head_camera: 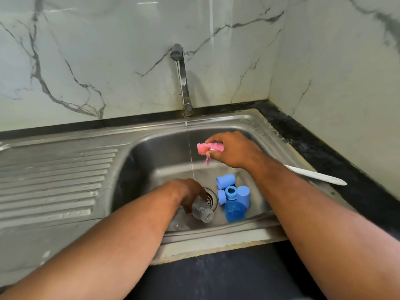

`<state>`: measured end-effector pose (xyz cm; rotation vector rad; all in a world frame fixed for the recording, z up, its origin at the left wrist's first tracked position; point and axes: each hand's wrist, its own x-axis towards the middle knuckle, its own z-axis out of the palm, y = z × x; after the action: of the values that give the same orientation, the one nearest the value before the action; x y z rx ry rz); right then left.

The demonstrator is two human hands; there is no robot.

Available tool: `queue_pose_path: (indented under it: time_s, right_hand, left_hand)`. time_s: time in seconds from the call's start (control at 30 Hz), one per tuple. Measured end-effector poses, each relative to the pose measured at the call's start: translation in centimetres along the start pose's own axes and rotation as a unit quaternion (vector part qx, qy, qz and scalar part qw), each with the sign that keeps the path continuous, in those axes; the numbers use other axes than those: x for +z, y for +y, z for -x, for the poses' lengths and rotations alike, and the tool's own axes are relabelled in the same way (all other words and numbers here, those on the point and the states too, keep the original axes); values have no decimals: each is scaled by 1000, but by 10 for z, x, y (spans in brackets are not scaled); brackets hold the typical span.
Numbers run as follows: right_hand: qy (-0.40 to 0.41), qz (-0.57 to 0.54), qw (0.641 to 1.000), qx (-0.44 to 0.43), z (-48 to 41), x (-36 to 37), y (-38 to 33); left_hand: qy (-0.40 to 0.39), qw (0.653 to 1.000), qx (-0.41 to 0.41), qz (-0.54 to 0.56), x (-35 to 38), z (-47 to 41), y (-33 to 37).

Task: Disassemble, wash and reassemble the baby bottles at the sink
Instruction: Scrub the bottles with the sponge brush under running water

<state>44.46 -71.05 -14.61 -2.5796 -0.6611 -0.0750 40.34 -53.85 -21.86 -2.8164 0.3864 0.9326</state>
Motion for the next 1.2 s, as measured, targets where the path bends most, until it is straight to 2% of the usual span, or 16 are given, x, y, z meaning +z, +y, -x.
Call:
queue_pose_path:
  time_s: [0.13, 0.2, 0.27, 0.33, 0.43, 0.5, 0.53, 0.7, 0.87, 1.2]
  right_hand:
    - [-2, -4, 1000, -3, 0, 1, 0]
    - [-2, -4, 1000, 3, -1, 0, 1]
    - [6, -3, 1000, 9, -4, 1, 2]
    - [15, -14, 1000, 18, -5, 2, 2]
    - [25, -24, 999, 25, -6, 2, -2]
    - [31, -27, 999, 33, -5, 2, -5]
    - [36, -26, 998, 38, -5, 2, -6]
    - [47, -6, 998, 37, -6, 3, -7]
    - [54, 8, 998, 40, -8, 2, -3]
    - [60, 19, 997, 36, -4, 0, -10]
  left_hand:
    - [28, 999, -17, -1, 8, -6, -3]
    - [62, 996, -33, 62, 6, -10, -13]
    - [151, 974, -63, 159, -1, -10, -31]
    - [278, 920, -98, 260, -11, -6, -48]
    - [449, 778, -121, 422, -24, 4, -57]
    - [505, 709, -103, 481, -32, 4, -56]
    - [517, 693, -92, 495, -37, 3, -56]
    - [527, 686, -95, 494, -50, -7, -58]
    - [507, 705, -77, 490, -44, -20, -64]
    - [510, 710, -38, 483, -50, -10, -51]
